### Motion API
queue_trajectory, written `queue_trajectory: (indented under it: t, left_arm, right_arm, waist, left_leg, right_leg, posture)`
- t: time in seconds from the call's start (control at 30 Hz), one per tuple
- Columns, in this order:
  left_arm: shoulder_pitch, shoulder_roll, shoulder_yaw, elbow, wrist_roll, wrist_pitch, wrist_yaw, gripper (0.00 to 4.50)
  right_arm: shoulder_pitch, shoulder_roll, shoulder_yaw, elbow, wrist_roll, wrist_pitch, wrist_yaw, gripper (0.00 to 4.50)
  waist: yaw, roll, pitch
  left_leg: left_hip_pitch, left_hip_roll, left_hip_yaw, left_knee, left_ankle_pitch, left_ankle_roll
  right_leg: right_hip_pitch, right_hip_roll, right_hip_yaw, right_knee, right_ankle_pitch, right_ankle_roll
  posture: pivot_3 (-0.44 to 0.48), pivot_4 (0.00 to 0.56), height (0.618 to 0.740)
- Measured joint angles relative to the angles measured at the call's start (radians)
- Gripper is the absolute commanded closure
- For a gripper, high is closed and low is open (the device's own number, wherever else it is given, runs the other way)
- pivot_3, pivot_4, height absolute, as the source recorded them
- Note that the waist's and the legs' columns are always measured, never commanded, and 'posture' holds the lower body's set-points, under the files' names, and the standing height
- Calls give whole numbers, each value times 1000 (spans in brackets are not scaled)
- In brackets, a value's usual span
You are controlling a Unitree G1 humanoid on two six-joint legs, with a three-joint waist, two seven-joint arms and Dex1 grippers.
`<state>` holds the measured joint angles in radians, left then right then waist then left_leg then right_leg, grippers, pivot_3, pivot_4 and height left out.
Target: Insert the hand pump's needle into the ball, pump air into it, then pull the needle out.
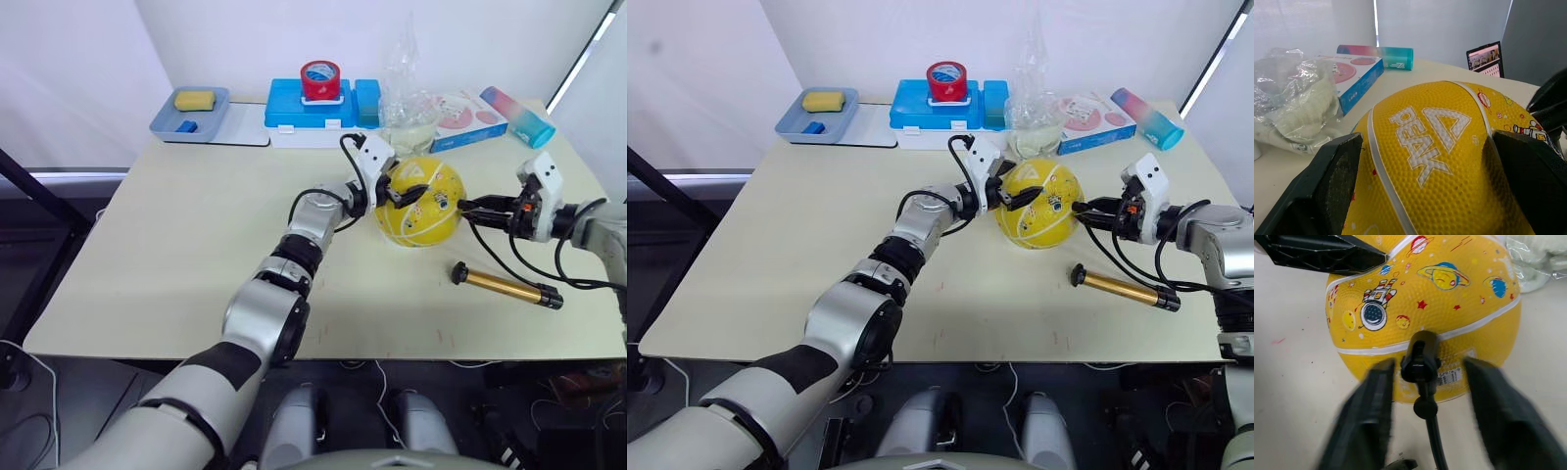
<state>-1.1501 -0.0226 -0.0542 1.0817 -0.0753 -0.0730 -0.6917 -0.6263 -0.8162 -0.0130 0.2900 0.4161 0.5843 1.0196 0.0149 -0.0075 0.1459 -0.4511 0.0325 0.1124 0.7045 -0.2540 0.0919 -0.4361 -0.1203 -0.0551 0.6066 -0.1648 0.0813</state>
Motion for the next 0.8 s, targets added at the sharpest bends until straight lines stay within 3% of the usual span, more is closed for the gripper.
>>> queue_trajectory:
  t: [0.03,0.07,0.8]
  left_arm:
    - [0,-1,4,0,2,0,1,0]
    - [0,-1,5,0,4,0,1,0]
    - [3,-58,32,58,36,-65,104,0]
  right_arm:
    - [-4,6,0,1,-4,-1,1,4032]
    - [-8,9,0,3,-9,-2,1,4172]
    - [3,-18,-9,-10,-18,6,25,4169]
  waist:
    - [-1,0,0]
    - [-1,0,0]
    - [7,0,0]
  left_leg:
    - [0,0,0,0,0,0]
    - [0,0,0,0,0,0]
    - [0,-2,-2,0,0,0]
  right_leg:
    - [0,0,0,0,0,0]
    - [0,0,0,0,0,0]
    - [1,-2,-1,0,0,0]
  posture:
    - [0,150,739]
    - [0,150,739]
    - [0,150,739]
